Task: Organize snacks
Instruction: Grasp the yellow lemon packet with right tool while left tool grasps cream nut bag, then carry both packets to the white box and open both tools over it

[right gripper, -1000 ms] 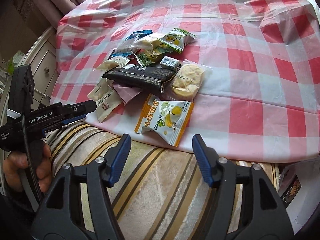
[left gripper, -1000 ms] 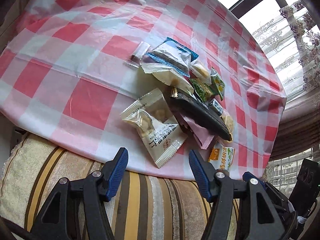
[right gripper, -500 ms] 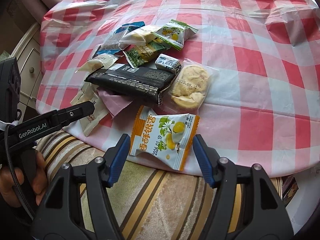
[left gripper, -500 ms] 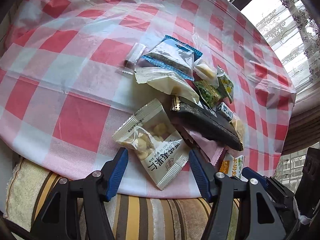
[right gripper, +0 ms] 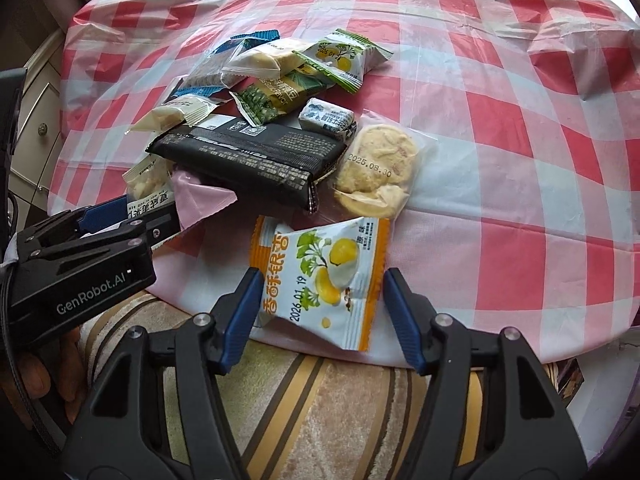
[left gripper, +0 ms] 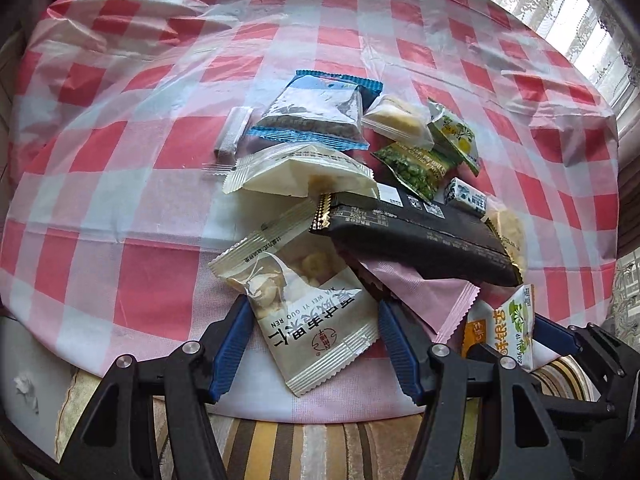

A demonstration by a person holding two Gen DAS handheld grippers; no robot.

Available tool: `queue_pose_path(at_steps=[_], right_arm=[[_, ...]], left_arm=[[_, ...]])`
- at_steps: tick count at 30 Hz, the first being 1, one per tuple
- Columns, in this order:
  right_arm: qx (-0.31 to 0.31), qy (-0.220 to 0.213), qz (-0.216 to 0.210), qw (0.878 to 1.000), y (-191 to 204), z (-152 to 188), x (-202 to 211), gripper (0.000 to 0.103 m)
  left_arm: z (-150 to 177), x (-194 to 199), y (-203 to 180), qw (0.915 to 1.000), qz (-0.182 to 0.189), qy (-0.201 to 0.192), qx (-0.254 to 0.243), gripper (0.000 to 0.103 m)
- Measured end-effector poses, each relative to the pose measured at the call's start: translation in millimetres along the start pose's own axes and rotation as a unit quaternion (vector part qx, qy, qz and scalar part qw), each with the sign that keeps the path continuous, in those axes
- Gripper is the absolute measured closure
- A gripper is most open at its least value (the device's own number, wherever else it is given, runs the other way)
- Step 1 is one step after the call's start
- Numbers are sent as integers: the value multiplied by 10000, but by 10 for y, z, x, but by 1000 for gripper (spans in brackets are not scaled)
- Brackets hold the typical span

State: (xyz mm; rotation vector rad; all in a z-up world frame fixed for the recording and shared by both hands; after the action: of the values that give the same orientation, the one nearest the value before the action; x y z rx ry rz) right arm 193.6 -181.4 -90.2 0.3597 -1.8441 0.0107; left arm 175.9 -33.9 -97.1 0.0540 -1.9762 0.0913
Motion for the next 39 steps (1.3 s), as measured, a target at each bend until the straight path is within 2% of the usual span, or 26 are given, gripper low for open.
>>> queue_pose_path(at_steps=[1,2,3,5,6,13,19,28,32,39], right_arm=[[-24,-29,40,10000,-8,11,7,48],[-46,-38,38,10000,-15,11,8,49],[-55,-43,23,10000,-18,15,10,49],[-67,-62,-21,10000,-25,39,16,61],[-79,-60,-70,9999,-30,46,21,65],[-109,-188,-242,9995,-67,106,146,69],[-160,-297,-319,9989,-98,149,273,69],[-242,-477,-459,9975,-154,185,415,70],[-277,-536,-530,9968,-180,204,479,70],[-297,-628,-605,9957,-223,249,584,70]], left_arm=[[6,7,16,10000,-57,-13,18,48],[17,17,40,9999,-100,-31,37,53],[19,21,47,9999,-83,-45,49,54],[39,40,66,9999,-60,-65,57,61],[48,50,74,9999,-19,-72,80,69],[102,98,120,9985,357,-136,389,85],[142,205,157,9960,601,-329,576,89],[213,347,273,9939,553,-516,804,92],[256,465,298,9926,565,-650,851,98],[322,492,288,9928,599,-583,859,98]])
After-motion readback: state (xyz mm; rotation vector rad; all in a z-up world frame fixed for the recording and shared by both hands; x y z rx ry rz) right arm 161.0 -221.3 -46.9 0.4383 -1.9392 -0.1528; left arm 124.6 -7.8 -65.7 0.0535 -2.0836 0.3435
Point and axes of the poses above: each gripper's, at about its wrist camera, not at the fingertips, and x roughly against the way its jaws point, y to its left, z to its underside, the point moved 7 cm from there along -x, roughly the way its jaws point, and after that the axes turned 11 degrees about -x, right-handed, at the moved point
